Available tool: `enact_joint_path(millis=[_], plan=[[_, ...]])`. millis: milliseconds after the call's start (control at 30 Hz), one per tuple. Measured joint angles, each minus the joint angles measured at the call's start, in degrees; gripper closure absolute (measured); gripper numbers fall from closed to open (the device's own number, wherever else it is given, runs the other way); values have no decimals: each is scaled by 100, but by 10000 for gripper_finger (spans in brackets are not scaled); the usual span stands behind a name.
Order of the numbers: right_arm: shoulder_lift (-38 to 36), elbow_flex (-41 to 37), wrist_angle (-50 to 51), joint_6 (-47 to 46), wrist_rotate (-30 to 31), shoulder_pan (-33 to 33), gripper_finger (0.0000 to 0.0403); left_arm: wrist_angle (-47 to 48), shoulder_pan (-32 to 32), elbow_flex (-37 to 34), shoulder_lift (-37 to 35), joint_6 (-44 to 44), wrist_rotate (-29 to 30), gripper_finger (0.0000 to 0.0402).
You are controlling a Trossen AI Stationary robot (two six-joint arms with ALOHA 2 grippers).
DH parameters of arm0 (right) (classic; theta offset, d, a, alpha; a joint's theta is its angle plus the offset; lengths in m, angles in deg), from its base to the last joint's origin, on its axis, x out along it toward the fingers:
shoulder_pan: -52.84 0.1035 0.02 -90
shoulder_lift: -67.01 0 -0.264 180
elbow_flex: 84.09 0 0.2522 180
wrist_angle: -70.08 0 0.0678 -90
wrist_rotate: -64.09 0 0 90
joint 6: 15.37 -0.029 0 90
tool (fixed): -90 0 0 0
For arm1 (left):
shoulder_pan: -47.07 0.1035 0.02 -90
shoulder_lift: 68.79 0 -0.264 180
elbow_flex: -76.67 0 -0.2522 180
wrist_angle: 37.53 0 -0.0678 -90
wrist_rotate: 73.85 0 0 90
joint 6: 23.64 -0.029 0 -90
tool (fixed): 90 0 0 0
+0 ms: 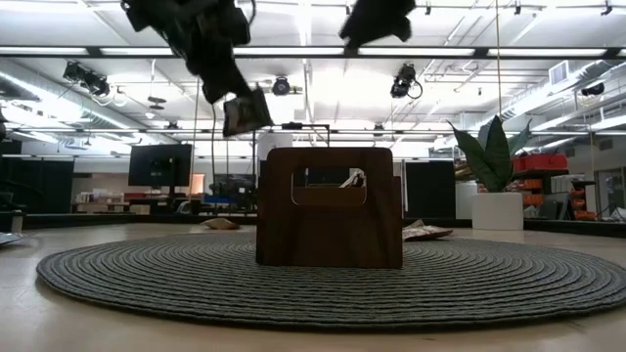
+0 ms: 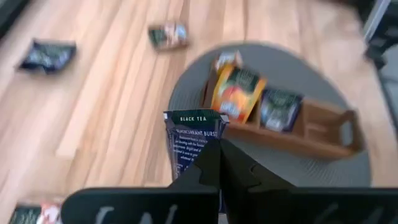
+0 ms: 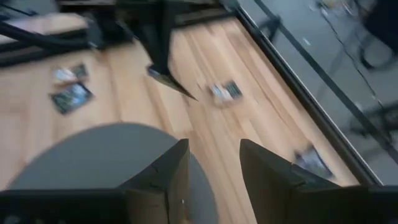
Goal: Pick & Place Tea
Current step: Put the purple tea bag into the middle section of the wooden organizer
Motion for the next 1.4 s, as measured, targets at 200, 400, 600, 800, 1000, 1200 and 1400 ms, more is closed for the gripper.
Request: enact_joint_path(millis=[200,400,600,800,1000,1200,1400], plan=[[0,0,-903,553,-870,-42,252,-416,0,2,-411,530,-313,401],[42,2,-1346,444,-1613,-219,252,-899,-17,7,-575,891,-476,401],[39,2,-1418,417,-1823,-360,252,-1253,-219,7,-582,1330,-891,401],[65,2,-1438,40,-2305,-433,252,-1682,-530,5,-580,1622,-978,401],[148,4,-1756,49,-2648,-435,252,-1944,-562,4,-576,1747,-969,401],[315,4,-2013,60,-2785,-435,252,-2027,-562,4,-576,1873,-996,401],[480,-2,-2100,79,-3166,-431,252,-2110,-575,4,-576,2005,-1186,401]])
